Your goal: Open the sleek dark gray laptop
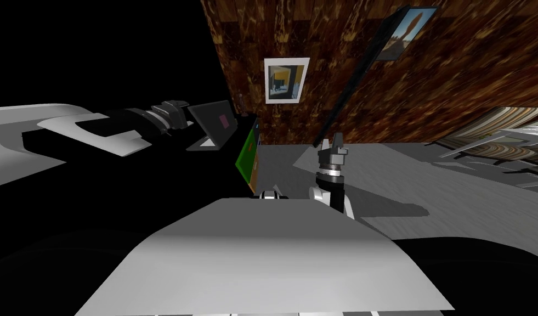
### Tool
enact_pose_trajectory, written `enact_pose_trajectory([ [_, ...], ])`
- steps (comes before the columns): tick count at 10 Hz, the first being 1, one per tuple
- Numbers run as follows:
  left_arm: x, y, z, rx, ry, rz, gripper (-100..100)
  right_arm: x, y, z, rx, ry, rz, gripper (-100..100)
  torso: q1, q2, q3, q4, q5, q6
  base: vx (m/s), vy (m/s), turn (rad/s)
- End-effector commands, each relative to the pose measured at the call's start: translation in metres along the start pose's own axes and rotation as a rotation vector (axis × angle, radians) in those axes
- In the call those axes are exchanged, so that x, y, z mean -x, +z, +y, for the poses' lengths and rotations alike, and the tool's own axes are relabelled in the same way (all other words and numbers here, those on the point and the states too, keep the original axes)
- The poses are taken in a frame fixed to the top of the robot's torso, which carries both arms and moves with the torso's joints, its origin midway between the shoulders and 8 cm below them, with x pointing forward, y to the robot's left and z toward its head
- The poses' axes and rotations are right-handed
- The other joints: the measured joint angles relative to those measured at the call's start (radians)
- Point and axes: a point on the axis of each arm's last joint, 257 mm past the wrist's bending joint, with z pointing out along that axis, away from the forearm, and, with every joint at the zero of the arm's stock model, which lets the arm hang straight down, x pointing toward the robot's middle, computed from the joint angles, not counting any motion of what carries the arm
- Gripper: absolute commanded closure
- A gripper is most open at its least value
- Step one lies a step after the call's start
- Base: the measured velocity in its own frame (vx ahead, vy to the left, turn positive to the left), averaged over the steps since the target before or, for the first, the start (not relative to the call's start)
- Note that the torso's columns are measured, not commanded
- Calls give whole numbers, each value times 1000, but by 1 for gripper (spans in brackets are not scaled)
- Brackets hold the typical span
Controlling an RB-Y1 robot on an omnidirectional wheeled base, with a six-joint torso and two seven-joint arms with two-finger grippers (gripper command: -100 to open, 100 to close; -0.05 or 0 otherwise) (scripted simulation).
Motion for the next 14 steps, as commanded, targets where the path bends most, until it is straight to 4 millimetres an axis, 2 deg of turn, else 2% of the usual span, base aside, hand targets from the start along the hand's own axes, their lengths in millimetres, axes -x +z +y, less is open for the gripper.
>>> enact_pose_trajectory([
  [1, 0, 0, 0, 0, 0, 0, 100, 0, 0, 0, 0, 0, 0, 0, 0, 0, 0, 0, 0, 0, 5, 2, -10],
  [3, 5, -4, 7, -4, -116, -9, 100, 0, 0, 0, 0, 0, 0, 0, 8, -2, 0, -5, 7, -2, -16, 54, -78],
  [10, 12, -12, 30, -3, -392, -24, 100, 0, 0, 0, 0, 0, 0, 0, 17, -6, -3, -8, 12, -5, -19, 76, -27],
  [11, 15, -10, 15, -30, -358, -19, 100, 0, 0, 0, 0, 0, 0, 0, 14, -7, -3, -9, 12, -4, -9, 27, 3],
  [12, 21, -14, 32, -27, -447, -36, 100, 0, 0, 0, 0, 0, 0, 0, 7, -7, -4, -8, 7, 0, -9, 50, -69],
  [14, 23, -18, 53, -17, -530, -50, 100, 0, 0, 0, 0, 0, 0, 0, 2, -8, -4, -10, 7, 4, -25, 77, -86],
])
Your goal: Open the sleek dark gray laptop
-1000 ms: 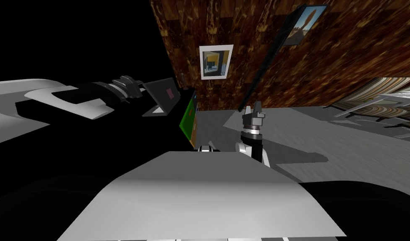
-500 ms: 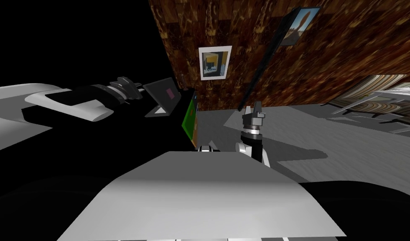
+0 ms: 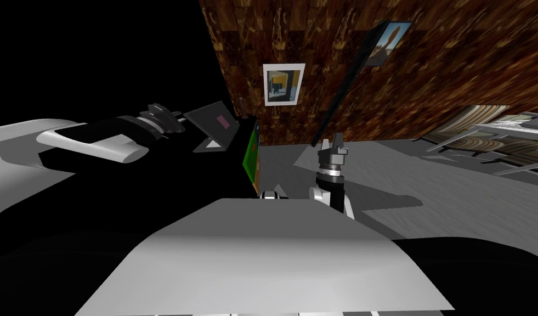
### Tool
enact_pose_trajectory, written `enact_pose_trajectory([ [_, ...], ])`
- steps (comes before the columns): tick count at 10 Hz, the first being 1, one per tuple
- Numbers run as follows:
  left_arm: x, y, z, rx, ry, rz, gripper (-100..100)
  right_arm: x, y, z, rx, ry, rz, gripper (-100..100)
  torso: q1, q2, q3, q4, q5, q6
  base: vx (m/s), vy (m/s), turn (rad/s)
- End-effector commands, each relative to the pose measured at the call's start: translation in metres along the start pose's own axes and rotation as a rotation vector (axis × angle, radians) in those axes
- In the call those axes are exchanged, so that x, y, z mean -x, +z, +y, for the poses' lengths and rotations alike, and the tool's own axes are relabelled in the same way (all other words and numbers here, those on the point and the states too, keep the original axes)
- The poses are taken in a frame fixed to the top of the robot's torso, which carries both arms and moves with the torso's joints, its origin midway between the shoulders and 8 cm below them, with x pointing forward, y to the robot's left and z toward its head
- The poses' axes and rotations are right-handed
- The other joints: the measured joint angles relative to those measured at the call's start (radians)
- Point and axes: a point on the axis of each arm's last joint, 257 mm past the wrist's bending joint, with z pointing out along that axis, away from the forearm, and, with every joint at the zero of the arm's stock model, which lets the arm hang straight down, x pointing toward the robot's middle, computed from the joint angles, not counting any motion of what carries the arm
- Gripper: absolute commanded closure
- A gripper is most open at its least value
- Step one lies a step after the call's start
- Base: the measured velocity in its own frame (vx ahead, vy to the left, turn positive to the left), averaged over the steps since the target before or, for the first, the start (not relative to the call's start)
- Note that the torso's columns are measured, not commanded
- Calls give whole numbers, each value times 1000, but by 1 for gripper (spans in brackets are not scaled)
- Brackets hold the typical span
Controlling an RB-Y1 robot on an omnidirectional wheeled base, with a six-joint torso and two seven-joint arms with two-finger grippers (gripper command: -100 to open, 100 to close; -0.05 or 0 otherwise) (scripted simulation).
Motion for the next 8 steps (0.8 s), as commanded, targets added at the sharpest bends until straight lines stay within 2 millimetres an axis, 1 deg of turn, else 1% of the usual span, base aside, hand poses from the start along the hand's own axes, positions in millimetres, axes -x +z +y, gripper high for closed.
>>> enact_pose_trajectory([
  [1, 13, -7, 33, 32, -118, -21, 100, 0, 0, 0, 0, 0, 0, 0, -1, -1, -1, -1, 1, 1, -21, 86, -64],
  [2, 13, -7, 33, 32, -118, -21, 100, 0, 0, 0, 0, 0, 0, 0, -1, -2, -1, -2, 1, 2, -8, 70, -9],
  [7, 33, -19, 79, 45, -328, -64, 100, 0, 0, 0, 0, 0, 0, 0, -4, -8, -6, -4, 0, 6, -18, 53, -57],
  [8, 33, -19, 79, 45, -328, -64, 100, 0, 0, 0, 0, 0, 0, 0, -5, -8, -6, -4, -1, 7, -15, 37, -50],
])
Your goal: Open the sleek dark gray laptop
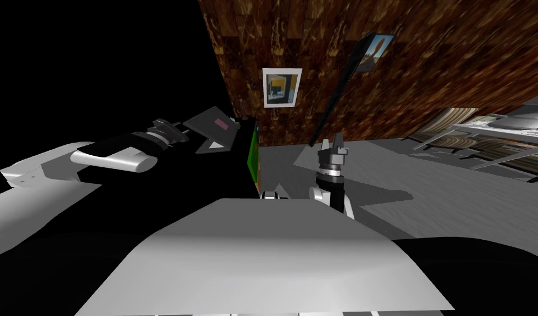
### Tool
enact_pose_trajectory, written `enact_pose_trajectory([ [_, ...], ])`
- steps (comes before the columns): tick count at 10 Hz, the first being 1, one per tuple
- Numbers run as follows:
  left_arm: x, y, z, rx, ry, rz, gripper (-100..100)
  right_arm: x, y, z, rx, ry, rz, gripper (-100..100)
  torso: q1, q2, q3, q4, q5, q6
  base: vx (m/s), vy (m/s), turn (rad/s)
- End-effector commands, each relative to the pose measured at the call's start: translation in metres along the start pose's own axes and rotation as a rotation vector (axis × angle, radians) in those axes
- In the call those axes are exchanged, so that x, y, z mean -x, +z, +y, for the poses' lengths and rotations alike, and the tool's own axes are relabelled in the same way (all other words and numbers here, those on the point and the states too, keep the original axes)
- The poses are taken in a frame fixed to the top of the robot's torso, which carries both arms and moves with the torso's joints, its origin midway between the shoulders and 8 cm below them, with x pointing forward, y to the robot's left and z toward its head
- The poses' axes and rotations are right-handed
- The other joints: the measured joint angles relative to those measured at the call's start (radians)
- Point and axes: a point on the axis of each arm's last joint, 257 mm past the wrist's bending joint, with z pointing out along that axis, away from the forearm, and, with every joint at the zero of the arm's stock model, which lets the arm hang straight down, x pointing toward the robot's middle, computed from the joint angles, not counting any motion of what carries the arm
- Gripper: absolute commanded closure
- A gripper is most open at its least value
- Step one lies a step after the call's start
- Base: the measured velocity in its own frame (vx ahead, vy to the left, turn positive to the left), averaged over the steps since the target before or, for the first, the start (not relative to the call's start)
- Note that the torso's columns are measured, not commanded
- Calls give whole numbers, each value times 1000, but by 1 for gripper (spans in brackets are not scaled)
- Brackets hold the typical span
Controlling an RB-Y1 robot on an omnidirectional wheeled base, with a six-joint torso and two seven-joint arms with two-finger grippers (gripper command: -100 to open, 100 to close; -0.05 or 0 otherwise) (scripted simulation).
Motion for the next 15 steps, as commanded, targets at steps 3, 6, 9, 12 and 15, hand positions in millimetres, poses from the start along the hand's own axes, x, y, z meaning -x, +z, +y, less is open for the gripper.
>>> enact_pose_trajectory([
  [3, 29, -8, 18, -11, -100, -38, 100, 0, 0, 0, 0, 0, 0, 0, 2, 5, 3, 3, -1, -1, -25, 62, -71],
  [6, 57, -16, 43, -22, -219, -82, 100, 0, 0, 0, 0, 0, 0, 0, 1, 6, 4, 4, 0, -3, -46, 60, -129],
  [9, 74, -21, 61, -30, -297, -111, 100, 0, 0, 0, 0, 0, 0, 0, 1, 4, 1, 7, -4, -3, -39, 40, -122],
  [12, 57, -16, 28, -26, -279, -83, -100, 0, 0, 0, 0, 0, 0, 0, 0, 14, 8, 13, -7, -10, 27, 8, 101],
  [15, 41, -12, 10, -17, -280, -63, -100, 0, 0, 0, 0, 0, 0, 0, -1, 22, 12, 17, -9, -10, 27, -5, 70],
])
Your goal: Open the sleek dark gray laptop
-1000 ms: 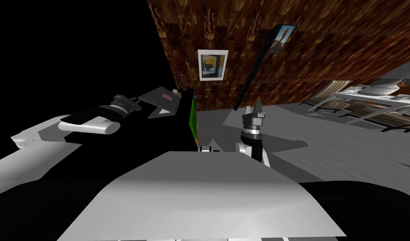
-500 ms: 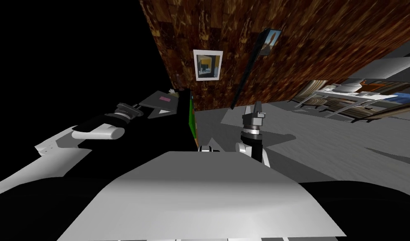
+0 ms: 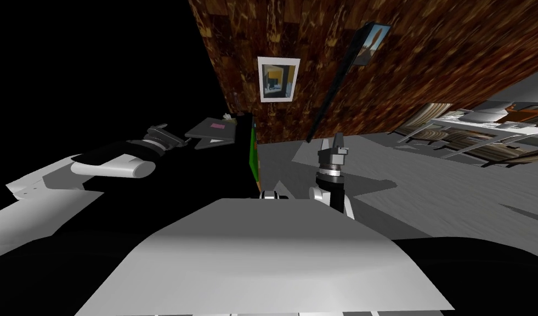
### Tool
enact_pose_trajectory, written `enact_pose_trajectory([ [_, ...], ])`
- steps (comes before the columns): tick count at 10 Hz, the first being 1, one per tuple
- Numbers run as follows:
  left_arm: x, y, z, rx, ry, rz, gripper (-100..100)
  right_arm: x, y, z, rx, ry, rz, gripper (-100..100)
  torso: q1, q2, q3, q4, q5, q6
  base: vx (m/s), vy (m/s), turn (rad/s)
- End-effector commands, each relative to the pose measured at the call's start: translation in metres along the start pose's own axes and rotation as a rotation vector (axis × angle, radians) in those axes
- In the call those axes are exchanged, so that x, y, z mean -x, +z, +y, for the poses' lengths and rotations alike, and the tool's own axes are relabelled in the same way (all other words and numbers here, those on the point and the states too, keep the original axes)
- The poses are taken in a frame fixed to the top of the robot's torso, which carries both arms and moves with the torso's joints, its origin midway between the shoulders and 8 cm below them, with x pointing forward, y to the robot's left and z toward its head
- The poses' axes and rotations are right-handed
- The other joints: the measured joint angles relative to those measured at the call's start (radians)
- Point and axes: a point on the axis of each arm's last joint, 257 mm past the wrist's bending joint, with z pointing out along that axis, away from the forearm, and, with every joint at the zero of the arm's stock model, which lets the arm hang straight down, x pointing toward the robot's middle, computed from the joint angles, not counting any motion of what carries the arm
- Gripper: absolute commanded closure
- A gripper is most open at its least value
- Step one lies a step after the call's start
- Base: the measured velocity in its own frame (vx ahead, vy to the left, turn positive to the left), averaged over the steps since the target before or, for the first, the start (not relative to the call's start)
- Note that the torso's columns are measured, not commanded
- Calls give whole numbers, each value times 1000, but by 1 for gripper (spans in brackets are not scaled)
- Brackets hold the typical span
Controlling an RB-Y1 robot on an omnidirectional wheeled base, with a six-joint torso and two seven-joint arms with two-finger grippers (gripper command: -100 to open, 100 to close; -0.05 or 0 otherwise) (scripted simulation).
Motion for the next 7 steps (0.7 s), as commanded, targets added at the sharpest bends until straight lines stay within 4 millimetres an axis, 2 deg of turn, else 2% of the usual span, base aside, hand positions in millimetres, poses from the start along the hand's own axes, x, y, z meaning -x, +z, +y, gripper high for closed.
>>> enact_pose_trajectory([
  [1, -4, 2, -2, 4, -1, 2, -100, 0, 0, 0, 0, 0, 0, 0, 1, 0, 0, -1, 1, 0, 0, 0, 0],
  [2, -3, 2, -2, 6, -2, 1, 0, 0, 0, 0, 0, 0, 0, 0, 3, -1, -1, -1, 2, -1, 0, 0, 0],
  [7, -1, 2, 1, 11, -2, -5, 0, 0, 0, 0, 0, 0, 0, 0, 3, -5, -3, -3, 2, 0, 0, 0, 0],
])
